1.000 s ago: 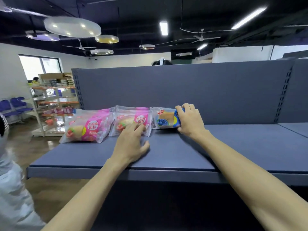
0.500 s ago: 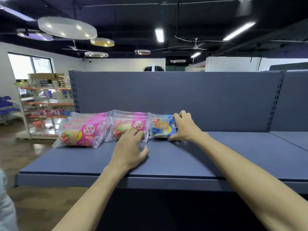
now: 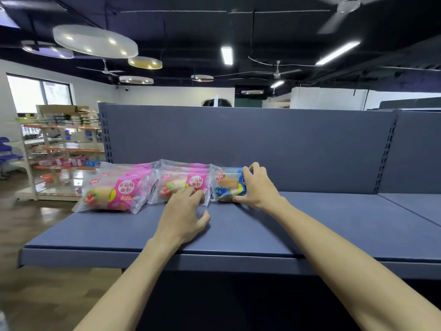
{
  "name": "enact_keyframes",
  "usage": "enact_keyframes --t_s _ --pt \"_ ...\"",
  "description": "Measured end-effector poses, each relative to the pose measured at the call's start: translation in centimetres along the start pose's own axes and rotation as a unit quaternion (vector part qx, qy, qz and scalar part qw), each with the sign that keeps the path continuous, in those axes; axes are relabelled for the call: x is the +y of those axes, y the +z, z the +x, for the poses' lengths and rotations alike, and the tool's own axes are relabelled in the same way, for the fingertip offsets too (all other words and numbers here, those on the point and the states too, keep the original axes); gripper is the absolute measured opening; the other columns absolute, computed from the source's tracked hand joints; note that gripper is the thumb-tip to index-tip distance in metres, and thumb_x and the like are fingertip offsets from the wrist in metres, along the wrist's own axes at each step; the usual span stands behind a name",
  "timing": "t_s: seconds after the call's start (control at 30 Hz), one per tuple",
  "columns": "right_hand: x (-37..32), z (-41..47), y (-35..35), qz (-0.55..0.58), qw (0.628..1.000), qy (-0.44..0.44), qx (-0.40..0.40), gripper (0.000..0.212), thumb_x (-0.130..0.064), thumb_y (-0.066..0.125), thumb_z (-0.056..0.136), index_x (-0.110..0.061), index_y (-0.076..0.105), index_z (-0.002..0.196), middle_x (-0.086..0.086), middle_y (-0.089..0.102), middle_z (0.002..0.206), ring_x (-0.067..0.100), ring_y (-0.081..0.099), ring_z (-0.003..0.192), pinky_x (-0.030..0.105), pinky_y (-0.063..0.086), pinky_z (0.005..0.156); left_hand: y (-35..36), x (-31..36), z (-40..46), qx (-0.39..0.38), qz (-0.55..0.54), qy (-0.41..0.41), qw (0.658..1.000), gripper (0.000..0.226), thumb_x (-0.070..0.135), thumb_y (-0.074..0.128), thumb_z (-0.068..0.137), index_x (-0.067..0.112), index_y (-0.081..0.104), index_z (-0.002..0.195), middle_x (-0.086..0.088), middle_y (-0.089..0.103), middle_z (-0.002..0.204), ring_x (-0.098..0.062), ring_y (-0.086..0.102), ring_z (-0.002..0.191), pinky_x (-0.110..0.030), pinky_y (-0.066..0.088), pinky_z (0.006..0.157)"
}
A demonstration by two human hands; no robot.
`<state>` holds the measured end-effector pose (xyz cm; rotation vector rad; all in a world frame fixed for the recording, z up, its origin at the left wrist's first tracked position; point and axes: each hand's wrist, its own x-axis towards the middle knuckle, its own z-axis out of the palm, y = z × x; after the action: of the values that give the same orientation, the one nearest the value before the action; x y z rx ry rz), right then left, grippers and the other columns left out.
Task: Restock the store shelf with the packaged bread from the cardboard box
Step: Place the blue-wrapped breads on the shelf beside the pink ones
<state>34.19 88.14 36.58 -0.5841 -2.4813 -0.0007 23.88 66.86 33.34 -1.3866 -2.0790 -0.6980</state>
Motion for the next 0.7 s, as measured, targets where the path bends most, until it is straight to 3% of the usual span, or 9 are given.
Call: enact_keyframes --t_s 0.13,0.2,0.3,0.43,0.7 --pt "0.0 -0.2 -0.8 -0.035 0.998 -0.029 0.033 0.068 -0.056 0.075 0.072 -0.015 0.052 0.121 0.005 0.041 0.123 0.027 0.04 0.112 0.037 0.046 0.081 -0.2 0.2 -0.1 -0.001 0.004 -0.004 1.0 0.018 0.031 0.061 0.079 0.016 0.057 0.088 0.002 0.054 0.088 -0.021 0.05 0.086 -0.036 0.046 0.079" --pt "0.0 -0.2 -1.2 -0.024 0.996 -0.058 0.058 0.045 -0.046 0.068 0.087 -0.017 0.056 0.12 0.006 0.045 0.12 0.027 0.043 0.107 0.04 0.048 0.079 -0.1 0.2 -0.1 -0.004 0.005 -0.007 1.0 0.019 0.033 0.059 0.079 0.016 0.055 0.087 0.002 0.053 0.088 -0.021 0.049 0.086 -0.036 0.046 0.077" --pt "0.0 0.0 -1.4 0.002 0.998 -0.069 -0.005 0.024 -0.03 0.057 0.098 -0.021 0.055 0.12 0.002 0.04 0.109 0.025 0.043 0.095 0.036 0.046 0.075 -0.1 0.2 -0.1 -0.002 0.005 -0.007 1.0 0.019 0.034 0.058 0.079 0.017 0.054 0.086 0.003 0.052 0.087 -0.021 0.049 0.085 -0.036 0.046 0.076" --pt "-0.1 0.5 -0.7 -0.017 0.998 -0.03 -0.06 0.04 -0.041 0.064 0.091 -0.027 0.049 0.126 0.004 0.04 0.112 0.024 0.038 0.1 0.033 0.037 0.08 0.0 0.1 -0.2 0.002 0.011 -0.007 1.0 0.018 0.033 0.058 0.079 0.018 0.051 0.084 0.003 0.05 0.086 -0.021 0.047 0.084 -0.034 0.044 0.074" --pt "-0.2 1.6 -0.2 -0.014 0.995 -0.016 -0.093 0.061 -0.049 0.07 0.084 -0.03 0.04 0.133 0.008 0.037 0.122 0.031 0.041 0.11 0.037 0.039 0.085 0.3 -0.1 0.0 -0.005 -0.001 -0.004 1.0 0.017 0.034 0.057 0.08 0.019 0.055 0.087 0.004 0.052 0.089 -0.019 0.047 0.088 -0.033 0.043 0.078"
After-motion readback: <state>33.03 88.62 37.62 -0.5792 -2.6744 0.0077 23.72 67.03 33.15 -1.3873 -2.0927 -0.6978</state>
